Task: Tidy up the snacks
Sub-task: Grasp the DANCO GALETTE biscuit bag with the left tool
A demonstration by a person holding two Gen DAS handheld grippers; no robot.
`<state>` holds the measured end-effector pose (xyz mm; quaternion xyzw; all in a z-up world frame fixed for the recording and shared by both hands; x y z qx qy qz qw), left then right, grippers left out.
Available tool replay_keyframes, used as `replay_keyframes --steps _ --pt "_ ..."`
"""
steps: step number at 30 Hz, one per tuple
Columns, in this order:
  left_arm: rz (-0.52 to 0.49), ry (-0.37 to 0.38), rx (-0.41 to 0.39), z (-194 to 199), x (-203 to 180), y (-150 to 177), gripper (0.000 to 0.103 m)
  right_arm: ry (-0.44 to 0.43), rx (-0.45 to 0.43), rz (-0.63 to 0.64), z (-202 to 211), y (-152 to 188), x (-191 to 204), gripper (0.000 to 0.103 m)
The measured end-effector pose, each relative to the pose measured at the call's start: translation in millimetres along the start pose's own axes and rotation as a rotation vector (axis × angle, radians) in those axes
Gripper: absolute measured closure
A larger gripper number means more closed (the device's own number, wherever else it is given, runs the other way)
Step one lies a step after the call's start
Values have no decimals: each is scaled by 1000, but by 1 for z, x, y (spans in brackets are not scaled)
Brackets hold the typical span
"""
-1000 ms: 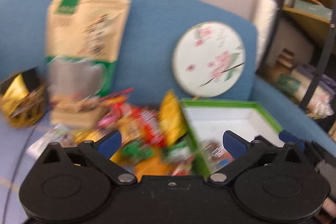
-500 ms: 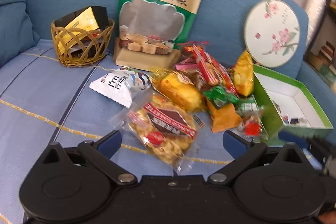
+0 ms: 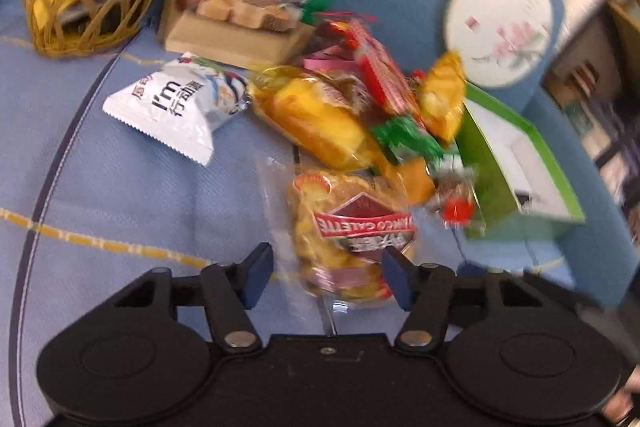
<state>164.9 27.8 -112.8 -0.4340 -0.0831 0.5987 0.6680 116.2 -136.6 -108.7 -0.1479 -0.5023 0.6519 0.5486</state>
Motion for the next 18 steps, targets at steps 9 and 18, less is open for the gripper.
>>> replay_keyframes --steps 9,18 --pt "91 -20 -5 -1 6 -4 0 2 8 -81 -18 -4 -13 1" --pt "2 -49 -14 -1 -11 -1 66 -31 42 -87 -22 -4 -2 68"
Point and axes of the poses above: each gripper's, at about its wrist camera, not at the fingertips, and z roughly against the way its jaws point, x to its left, y to its underside, the point moved 7 cm from there along -z, roughly the way its jaws point, and after that the axes turned 6 degrees about -x, right-handed, at the moved point
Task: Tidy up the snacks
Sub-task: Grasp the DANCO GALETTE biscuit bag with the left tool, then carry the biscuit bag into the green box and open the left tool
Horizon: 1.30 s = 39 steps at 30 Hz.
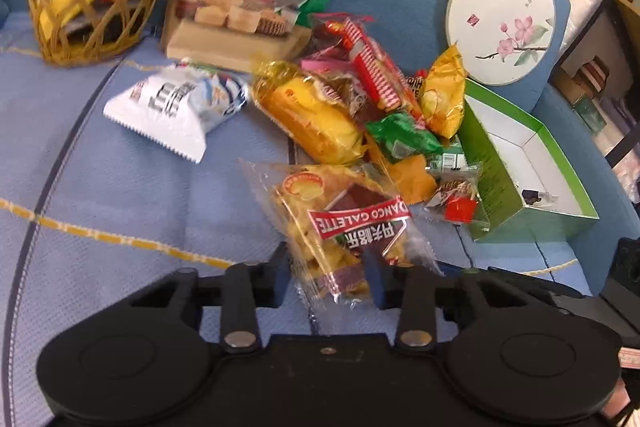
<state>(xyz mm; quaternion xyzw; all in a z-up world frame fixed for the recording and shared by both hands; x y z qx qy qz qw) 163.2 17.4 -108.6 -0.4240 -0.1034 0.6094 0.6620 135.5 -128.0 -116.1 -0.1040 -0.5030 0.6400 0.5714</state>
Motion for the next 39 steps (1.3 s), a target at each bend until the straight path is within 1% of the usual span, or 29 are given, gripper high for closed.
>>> replay_keyframes --steps 1,2,4,6,9,13,15,21,27,29,33,37,38,39 --pt "-5 6 -9 4 -4 -1 72 0 -13 4 5 -3 1 69" --pt "-7 13 -19 9 -7 -3 72 -2 -24 1 10 -7 1 70" --pt "-15 21 -44 21 -16 -8 73 -17 -56 3 22 -14 5 73" --pt "-35 32 -74 33 -27 -15 73 -31 -95 35 38 -21 12 74" --pt "-72 59 -120 49 -47 -26 73 -42 -157 64 60 -29 15 74" --pt "-103 91 -169 59 -74 -41 73 -45 -249 58 84 -47 8 76" --pt "-126 110 -184 58 -87 -49 73 -31 -285 49 92 -55 1 76" --pt "-185 191 -191 29 -136 -66 74 75 -381 4 114 -74 -37 76" --pt "-247 259 -164 -14 -181 -73 74 199 -425 -68 132 -80 -80 76" --pt "-252 289 -148 -28 -194 -75 74 245 -441 -87 138 -80 -93 76" --pt "-279 324 -113 -57 -217 -73 73 321 -445 -152 144 -79 -121 76" --pt "-294 329 -88 -83 -230 -65 73 414 -434 -161 140 -77 -138 76" --pt "-293 327 -81 -89 -231 -64 72 436 -425 -158 139 -75 -141 75" --pt "-296 321 -71 -95 -231 -62 60 477 -408 -153 135 -74 -147 68"
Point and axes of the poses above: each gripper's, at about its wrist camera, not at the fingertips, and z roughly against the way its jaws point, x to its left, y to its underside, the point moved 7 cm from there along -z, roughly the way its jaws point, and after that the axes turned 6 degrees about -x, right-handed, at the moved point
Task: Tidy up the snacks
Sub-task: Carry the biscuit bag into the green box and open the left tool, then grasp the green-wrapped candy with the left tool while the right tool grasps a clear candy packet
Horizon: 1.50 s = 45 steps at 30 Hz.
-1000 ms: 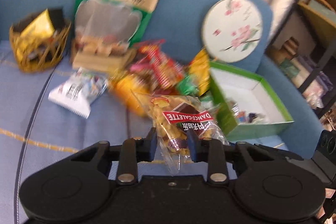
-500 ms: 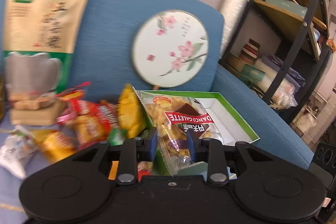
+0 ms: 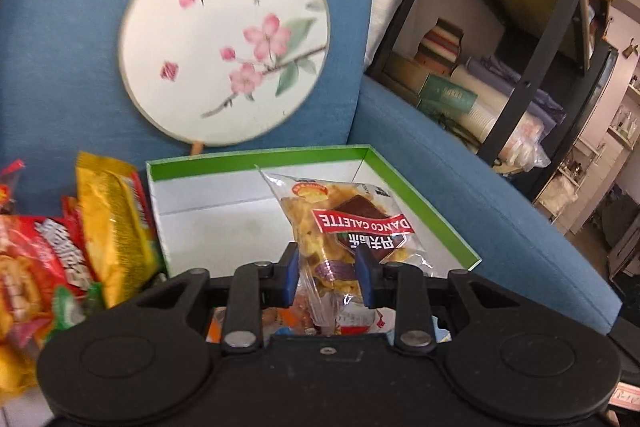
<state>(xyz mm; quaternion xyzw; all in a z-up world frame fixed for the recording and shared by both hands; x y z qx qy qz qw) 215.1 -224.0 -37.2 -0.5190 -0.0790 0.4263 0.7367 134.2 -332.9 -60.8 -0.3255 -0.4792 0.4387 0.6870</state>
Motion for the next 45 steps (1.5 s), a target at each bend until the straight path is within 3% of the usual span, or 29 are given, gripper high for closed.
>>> replay_keyframes --steps 1,2,4,6,7,10,15,25,30,33,36,37,38,39,42,45 --pt "-11 -24 9 -5 2 3 26 43 15 18 -6 4 -4 61" --pt "-20 -61 9 -7 6 5 0 79 41 43 -12 9 -7 52" --pt "-16 -126 -37 2 13 5 0 82 29 77 -11 8 -4 47" --pt "15 -109 -64 19 19 5 0 54 -4 98 -1 4 3 18" --pt "30 -101 -73 31 22 4 0 40 -31 109 6 2 6 15" --pt "35 -143 -109 68 33 4 0 -22 -78 138 22 1 20 14" --pt "45 -256 -142 118 61 19 0 -115 -62 175 26 10 54 14" --pt "215 -330 -91 158 118 81 0 -282 165 293 14 77 128 16" --pt "238 -343 -91 164 129 93 0 -202 208 341 -3 99 135 19" --pt "219 -339 -89 163 129 93 0 -143 261 290 -13 107 124 18" --pt "220 -326 -80 156 128 91 0 -163 292 205 -24 108 123 18" --pt "222 -319 -79 154 128 90 0 -170 293 169 -28 109 122 21" --pt "220 -314 -78 153 126 89 0 -175 296 154 -30 110 122 47" --pt "212 -308 -78 150 124 87 0 -176 300 155 -31 111 121 90" --pt "177 -292 -78 143 120 77 2 -244 305 137 -16 108 126 100" --pt "144 -288 -80 127 117 60 5 -295 293 153 0 109 136 101"
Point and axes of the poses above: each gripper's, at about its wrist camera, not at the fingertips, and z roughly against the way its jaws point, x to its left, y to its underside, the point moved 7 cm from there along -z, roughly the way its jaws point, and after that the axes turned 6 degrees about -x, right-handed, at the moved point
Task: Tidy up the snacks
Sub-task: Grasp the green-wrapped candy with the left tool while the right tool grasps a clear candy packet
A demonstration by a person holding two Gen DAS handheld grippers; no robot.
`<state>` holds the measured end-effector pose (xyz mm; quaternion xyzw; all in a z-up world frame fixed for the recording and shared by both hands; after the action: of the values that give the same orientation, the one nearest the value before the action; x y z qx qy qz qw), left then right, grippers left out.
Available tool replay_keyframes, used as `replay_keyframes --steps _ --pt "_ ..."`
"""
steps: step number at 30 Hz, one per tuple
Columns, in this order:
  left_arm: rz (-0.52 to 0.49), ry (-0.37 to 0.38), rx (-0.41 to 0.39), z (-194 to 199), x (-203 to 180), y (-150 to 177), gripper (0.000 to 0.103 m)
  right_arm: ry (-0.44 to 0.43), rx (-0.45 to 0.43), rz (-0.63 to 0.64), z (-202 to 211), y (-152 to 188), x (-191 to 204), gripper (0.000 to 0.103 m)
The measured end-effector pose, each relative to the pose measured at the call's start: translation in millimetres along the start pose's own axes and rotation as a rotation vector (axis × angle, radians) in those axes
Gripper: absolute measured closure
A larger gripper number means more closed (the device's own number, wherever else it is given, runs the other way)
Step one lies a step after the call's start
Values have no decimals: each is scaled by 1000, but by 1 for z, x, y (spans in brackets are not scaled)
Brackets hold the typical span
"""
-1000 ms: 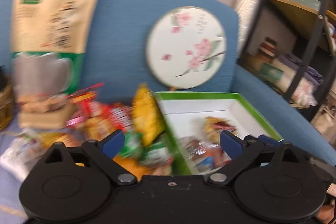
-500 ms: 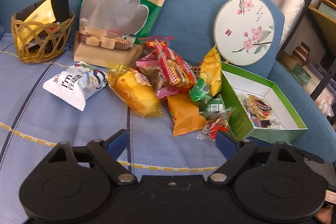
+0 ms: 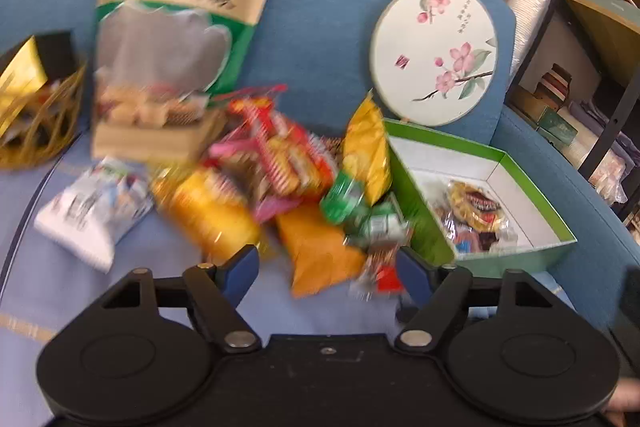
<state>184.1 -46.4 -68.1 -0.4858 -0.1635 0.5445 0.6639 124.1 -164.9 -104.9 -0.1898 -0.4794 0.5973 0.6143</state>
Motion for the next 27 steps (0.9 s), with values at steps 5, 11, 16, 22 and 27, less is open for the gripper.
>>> replay_keyframes --steps 5,11,16,22,27 --pt "-33 1 13 -44 -19 -20 20 21 11 -21 -1 7 -3 66" --pt "-31 -58 82 -89 -16 -17 47 36 -27 -112 -12 0 -14 21" --pt "1 -25 89 -67 -7 -9 49 13 -31 -245 -27 -2 -28 22" --pt "-15 -9 56 -3 -2 1 49 -24 -39 -317 -18 -3 -36 96" --pt "-52 -62 85 41 17 30 39 -70 -29 -252 -5 0 -17 72"
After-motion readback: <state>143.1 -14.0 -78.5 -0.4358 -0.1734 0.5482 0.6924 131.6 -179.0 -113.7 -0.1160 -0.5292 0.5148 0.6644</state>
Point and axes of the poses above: each gripper's, at about its wrist camera, not at the fingertips, and z roughly against the way its jaws point, x to its left, y to its underside, the point moved 7 cm from there along -z, roughly the way its jaws point, and after that the axes turned 6 degrees about -x, right-handed, at the moved point
